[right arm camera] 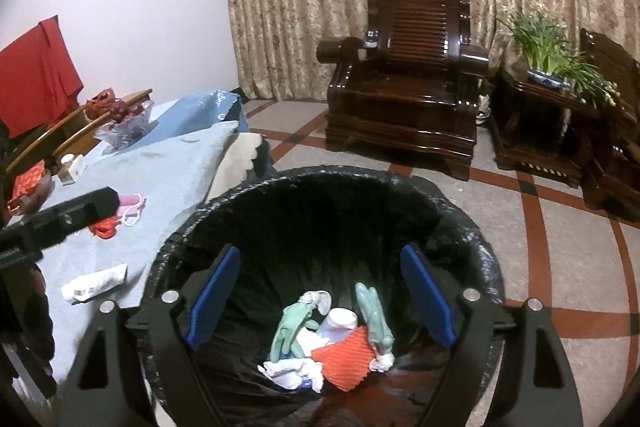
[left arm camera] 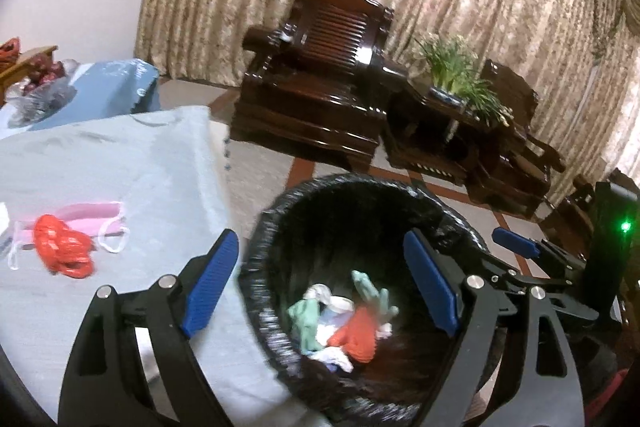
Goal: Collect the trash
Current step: 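Move both grippers back over the table toward the red bag and pink mask, then grasp the red plastic bag with the right gripper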
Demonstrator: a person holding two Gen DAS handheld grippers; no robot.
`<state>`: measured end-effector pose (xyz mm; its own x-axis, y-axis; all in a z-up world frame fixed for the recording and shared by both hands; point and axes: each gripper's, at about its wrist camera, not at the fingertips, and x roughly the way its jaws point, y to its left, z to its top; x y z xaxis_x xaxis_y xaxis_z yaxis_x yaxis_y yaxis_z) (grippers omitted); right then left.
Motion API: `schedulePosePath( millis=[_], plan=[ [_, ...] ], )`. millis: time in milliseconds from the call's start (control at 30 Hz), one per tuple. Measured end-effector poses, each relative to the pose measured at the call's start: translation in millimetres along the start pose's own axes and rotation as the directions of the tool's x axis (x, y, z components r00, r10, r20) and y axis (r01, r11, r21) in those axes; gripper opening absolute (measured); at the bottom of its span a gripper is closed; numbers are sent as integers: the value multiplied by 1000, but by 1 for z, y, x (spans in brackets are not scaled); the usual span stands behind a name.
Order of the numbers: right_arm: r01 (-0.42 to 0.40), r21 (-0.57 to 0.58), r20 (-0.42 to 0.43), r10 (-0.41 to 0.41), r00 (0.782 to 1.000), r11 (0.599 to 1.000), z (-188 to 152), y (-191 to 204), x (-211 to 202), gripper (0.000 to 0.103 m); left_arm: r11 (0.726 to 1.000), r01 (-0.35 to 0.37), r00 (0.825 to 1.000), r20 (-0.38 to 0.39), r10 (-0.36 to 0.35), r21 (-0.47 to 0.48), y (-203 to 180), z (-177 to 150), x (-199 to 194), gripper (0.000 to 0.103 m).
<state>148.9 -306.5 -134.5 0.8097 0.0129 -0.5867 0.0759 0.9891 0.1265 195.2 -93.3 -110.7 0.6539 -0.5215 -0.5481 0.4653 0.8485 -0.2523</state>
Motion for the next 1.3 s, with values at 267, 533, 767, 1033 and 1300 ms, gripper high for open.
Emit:
schedulePosePath(
  millis=[267, 533, 767, 1033, 1300],
  plan=[
    [-72, -36, 14, 73, 997, 997, 10, 44, 7, 96, 989, -136, 990, 36, 138, -57, 64, -3, -45, 88],
    [-156, -95, 1, 157, 988, 983, 23, 112, 29, 97, 941, -321, 944, 41, 327, -107, 147, -17, -92, 89],
    [-243, -133, -26, 241, 970, 961, 28, 185, 58, 97, 881, -437, 895, 13, 447, -182, 215, -34, -124, 89],
    [-312, -180, -37, 311, 950, 933, 21, 268, 95, 97, 830, -509, 854, -15, 520, -229, 264, -46, -135, 89],
    [-343, -226, -107, 327, 939, 912, 9, 317, 133, 97, 809, -536, 837, -24, 547, -242, 294, -46, -132, 89]
  ],
)
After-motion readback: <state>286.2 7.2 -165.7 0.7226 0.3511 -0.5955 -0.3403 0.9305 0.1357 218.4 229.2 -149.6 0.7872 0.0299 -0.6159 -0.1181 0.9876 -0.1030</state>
